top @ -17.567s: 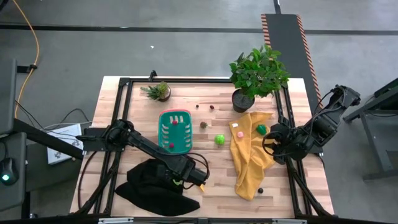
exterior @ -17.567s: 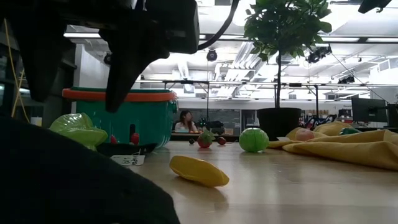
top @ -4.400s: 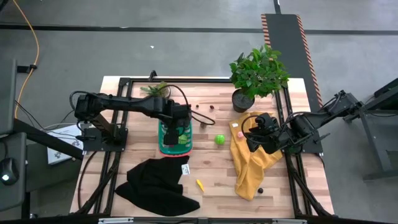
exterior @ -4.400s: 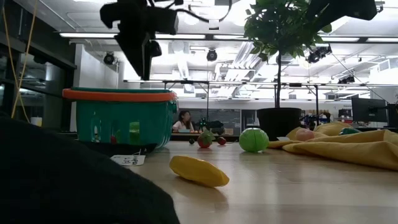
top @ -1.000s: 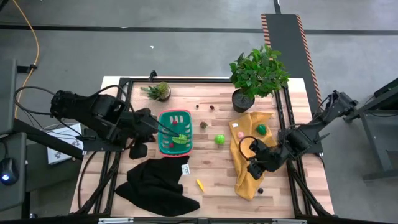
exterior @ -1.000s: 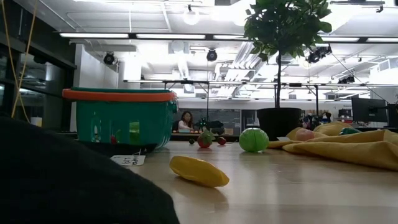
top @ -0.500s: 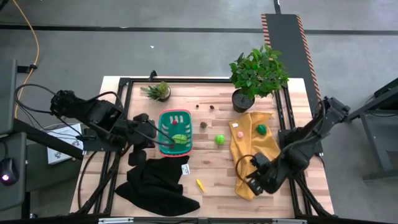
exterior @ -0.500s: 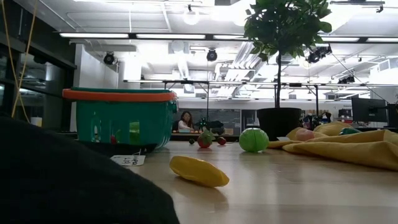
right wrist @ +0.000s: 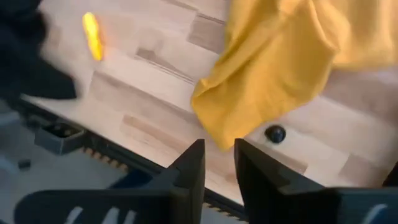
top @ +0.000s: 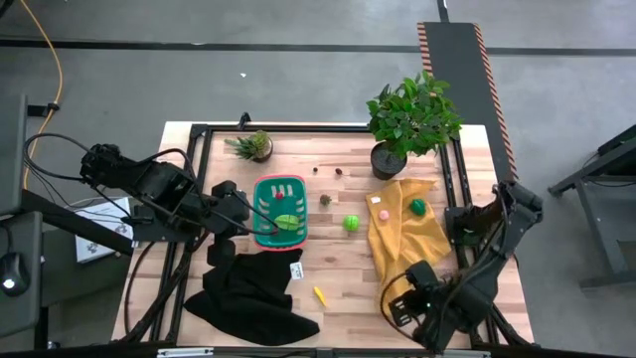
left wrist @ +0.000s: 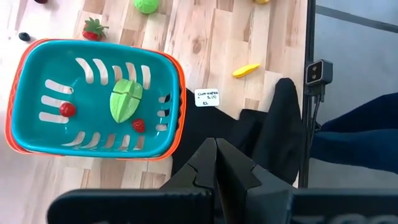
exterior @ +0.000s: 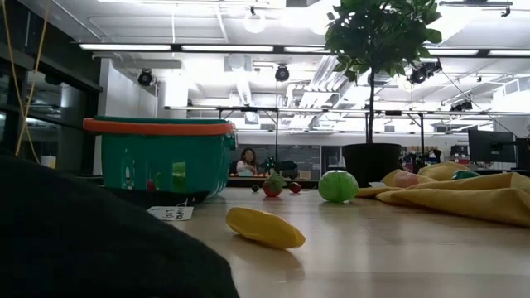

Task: Pick and placing Produce into tupperware
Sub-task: Put the black cherry in the green basket

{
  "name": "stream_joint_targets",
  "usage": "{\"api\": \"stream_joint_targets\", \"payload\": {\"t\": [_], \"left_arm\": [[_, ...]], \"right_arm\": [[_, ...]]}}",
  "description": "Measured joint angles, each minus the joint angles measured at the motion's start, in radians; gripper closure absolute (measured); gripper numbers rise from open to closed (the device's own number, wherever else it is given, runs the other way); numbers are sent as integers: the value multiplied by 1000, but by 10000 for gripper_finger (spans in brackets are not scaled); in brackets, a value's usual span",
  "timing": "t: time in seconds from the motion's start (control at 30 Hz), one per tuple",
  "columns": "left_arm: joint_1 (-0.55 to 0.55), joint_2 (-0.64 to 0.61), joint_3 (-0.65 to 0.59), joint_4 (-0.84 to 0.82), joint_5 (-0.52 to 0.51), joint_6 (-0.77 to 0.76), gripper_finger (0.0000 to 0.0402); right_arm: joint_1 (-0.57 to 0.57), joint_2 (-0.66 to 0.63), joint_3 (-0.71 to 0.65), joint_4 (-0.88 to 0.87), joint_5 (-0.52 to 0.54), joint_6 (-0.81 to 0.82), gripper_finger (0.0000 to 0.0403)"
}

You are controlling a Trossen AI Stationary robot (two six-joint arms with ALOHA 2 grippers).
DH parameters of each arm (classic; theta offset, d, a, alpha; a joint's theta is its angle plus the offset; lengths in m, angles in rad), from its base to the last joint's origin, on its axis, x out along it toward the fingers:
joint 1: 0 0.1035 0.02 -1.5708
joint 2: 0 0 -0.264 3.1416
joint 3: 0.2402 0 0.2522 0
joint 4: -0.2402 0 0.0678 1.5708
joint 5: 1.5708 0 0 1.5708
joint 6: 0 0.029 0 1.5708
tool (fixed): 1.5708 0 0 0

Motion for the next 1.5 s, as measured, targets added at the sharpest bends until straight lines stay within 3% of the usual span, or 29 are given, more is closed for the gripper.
{"api": "stream_joint_targets", "payload": {"t": [0.27,0.63,0.73,1.0,1.17,1.3,1.5], "left_arm": [[2,0,0,0,-2,43,401],[2,0,0,-9,-18,167,401],[2,0,0,-10,22,185,401],[2,0,0,-12,68,261,401],[2,0,0,-13,68,255,401],[2,0,0,-12,67,190,401],[2,0,0,-11,54,-45,401]], "right_arm": [[57,70,0,5,-10,260,282],[18,80,0,57,-72,279,279],[3,80,0,65,-79,255,279],[0,80,0,45,-125,78,279],[0,80,0,41,-126,-162,279],[0,80,0,41,-126,-415,279],[5,80,0,39,-181,-654,279]]}}
